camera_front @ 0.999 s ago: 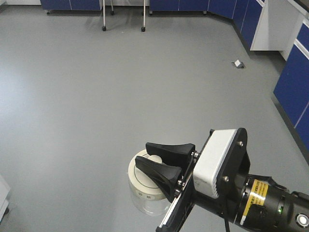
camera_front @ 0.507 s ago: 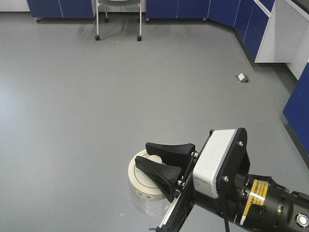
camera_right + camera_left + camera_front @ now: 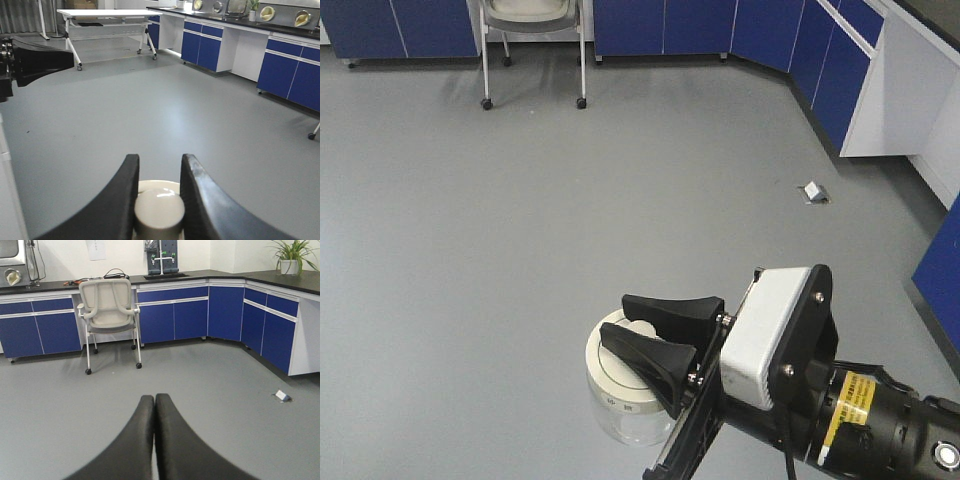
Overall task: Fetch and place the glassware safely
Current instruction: 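Hold the jar while the base drives across the lab floor, then hold the jar while the base approaches the black-topped bench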
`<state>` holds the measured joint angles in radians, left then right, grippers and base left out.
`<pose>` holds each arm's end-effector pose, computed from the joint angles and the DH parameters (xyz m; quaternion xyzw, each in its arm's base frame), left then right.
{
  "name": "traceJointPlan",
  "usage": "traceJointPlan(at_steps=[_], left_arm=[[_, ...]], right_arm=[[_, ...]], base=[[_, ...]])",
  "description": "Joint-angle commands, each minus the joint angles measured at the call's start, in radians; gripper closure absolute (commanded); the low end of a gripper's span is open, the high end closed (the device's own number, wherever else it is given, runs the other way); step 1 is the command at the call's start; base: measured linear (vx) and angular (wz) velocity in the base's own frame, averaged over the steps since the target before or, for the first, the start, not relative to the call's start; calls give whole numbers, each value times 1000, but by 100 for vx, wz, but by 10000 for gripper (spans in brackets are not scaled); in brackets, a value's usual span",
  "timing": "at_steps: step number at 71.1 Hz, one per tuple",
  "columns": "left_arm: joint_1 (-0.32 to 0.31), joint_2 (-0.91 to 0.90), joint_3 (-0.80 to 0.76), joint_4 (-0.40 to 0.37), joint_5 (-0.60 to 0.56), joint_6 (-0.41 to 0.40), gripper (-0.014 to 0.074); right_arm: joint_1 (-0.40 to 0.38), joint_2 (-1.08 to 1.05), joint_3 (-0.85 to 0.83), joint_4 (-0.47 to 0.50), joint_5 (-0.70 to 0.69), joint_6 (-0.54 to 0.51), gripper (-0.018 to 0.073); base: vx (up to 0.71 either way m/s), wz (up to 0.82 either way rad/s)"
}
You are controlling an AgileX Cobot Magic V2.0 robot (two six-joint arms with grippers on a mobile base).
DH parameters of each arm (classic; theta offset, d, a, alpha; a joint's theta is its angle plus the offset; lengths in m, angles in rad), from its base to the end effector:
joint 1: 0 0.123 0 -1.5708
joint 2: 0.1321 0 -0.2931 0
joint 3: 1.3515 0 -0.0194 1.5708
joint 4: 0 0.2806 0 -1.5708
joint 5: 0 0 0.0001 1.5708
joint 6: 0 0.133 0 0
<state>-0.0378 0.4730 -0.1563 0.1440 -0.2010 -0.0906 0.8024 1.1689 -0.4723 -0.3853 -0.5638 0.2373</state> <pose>0.1692 -0.0102 0.2406 0.0417 0.7166 -0.0059 0.6962 0.1844 0.2292 0.2504 -0.3781 0.6292 0.3040 0.6072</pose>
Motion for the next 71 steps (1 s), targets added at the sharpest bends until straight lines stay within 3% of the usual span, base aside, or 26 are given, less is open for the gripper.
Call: traceJointPlan(at_steps=[1,71], left_arm=[[3,1,-26,-7,-71,-9,603],[3,1,-26,-7,-71,-9,603]], right_arm=[[1,-24,-27,11,-100,-3,563],[1,-24,-27,11,-100,-3,563]], base=[[50,-3],[52,4]])
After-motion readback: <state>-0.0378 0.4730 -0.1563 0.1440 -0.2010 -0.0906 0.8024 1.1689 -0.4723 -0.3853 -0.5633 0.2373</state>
